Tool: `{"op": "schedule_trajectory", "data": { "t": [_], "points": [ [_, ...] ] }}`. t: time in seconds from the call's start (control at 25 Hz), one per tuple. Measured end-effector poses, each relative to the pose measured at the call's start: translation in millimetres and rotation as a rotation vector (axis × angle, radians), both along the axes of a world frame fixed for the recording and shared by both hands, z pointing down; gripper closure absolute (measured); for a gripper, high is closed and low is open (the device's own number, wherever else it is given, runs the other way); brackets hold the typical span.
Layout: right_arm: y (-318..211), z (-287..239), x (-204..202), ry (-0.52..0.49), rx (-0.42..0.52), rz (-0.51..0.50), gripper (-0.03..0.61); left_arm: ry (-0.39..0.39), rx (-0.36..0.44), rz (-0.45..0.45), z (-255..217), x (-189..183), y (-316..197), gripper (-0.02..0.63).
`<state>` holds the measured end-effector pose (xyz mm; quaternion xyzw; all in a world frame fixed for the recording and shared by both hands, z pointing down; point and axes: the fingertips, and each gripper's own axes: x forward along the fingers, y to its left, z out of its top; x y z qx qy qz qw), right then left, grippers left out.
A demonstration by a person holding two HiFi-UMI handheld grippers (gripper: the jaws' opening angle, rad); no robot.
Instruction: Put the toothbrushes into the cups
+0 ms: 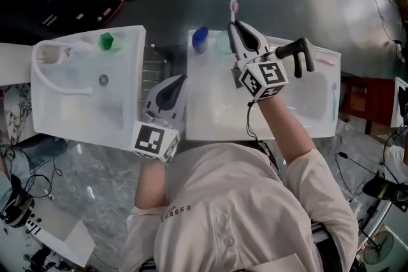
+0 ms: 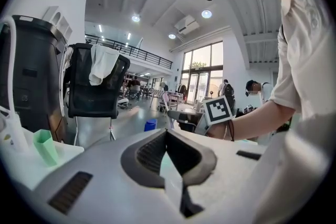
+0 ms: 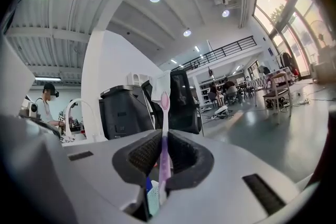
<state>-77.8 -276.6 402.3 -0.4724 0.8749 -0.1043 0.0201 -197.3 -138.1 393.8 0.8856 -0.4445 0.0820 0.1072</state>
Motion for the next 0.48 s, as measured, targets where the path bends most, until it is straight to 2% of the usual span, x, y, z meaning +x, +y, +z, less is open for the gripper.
{"op": "schedule_trajectory", "data": {
  "t": [0.2, 0.48],
  "points": [
    [-2, 20, 1, 0.051, -0.015, 0.028, 0.53, -0.007, -0.026, 0.001, 9, -1, -4, 0.612],
    [5, 46, 0, 0.118, -0.09, 0.027, 0.529, -0.026, -0.056, 0.008, 21, -2, -1, 0.612]
  ]
}}
